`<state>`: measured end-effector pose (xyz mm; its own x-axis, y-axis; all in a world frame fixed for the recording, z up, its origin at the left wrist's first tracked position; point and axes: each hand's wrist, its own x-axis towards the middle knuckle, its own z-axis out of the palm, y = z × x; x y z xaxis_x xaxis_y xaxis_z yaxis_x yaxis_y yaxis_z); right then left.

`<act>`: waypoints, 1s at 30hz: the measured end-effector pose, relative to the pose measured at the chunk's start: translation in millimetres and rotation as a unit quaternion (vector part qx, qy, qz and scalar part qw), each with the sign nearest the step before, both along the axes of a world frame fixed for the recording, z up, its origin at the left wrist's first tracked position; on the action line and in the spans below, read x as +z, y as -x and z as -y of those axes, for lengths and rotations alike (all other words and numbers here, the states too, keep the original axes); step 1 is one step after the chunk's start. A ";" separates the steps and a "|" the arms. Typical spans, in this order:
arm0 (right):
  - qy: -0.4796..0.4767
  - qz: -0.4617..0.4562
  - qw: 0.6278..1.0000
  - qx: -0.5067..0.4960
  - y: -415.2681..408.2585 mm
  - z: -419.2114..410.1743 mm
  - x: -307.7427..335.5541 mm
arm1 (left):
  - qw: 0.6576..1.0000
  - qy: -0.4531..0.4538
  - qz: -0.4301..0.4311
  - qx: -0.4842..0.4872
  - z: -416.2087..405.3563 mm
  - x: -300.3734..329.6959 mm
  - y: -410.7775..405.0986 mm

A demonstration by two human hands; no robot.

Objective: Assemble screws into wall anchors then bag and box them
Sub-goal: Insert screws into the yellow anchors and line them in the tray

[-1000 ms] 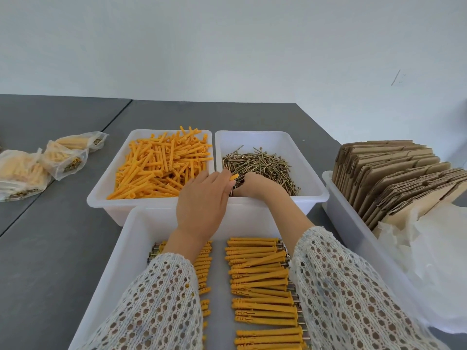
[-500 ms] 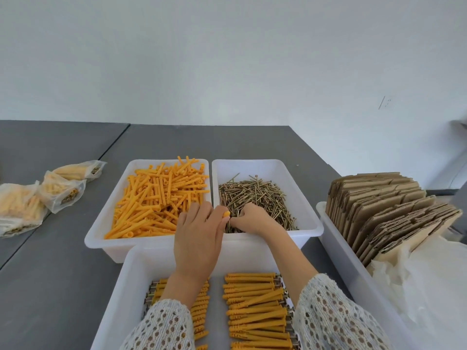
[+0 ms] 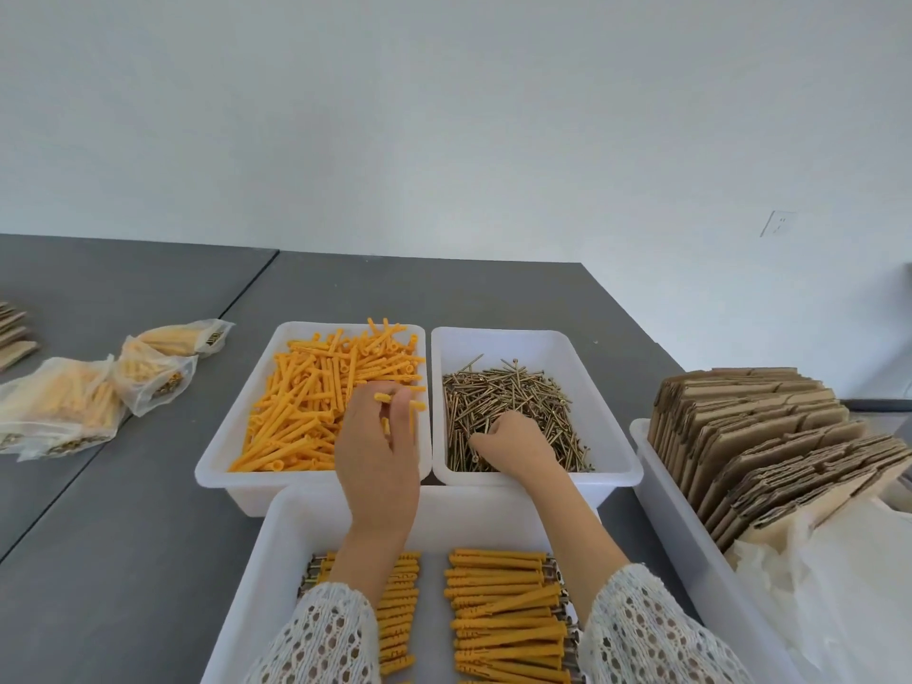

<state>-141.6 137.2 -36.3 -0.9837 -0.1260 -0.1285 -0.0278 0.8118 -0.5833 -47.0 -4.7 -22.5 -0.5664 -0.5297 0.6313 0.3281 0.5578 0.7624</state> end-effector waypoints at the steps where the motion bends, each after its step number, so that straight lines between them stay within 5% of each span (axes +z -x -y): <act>1: 0.005 -0.006 1.000 -0.003 -0.4 0.2 1.0 | 0.998 -0.063 0.008 -0.005 0.4 5.9 -2.8; 7: 0.106 -0.048 0.992 -0.049 -5.0 -3.9 6.1 | 0.953 -0.260 0.095 -0.122 2.8 23.5 -27.7; 15: 0.306 -0.069 0.946 -0.082 -35.0 -14.1 31.0 | 0.902 -0.271 0.213 -0.259 -5.1 26.3 -75.6; 20: 0.540 0.046 0.840 -0.024 -81.2 -22.5 54.0 | 0.897 -0.237 0.239 -0.288 -19.0 17.2 -103.6; 26: 0.594 0.072 0.801 -0.003 -127.8 -31.5 59.3 | 0.909 -0.183 0.228 -0.296 -25.4 11.9 -124.2; 30: 0.585 0.058 0.809 -0.007 -143.5 -34.7 54.8 | 0.914 -0.150 0.241 -0.290 -24.1 6.5 -132.6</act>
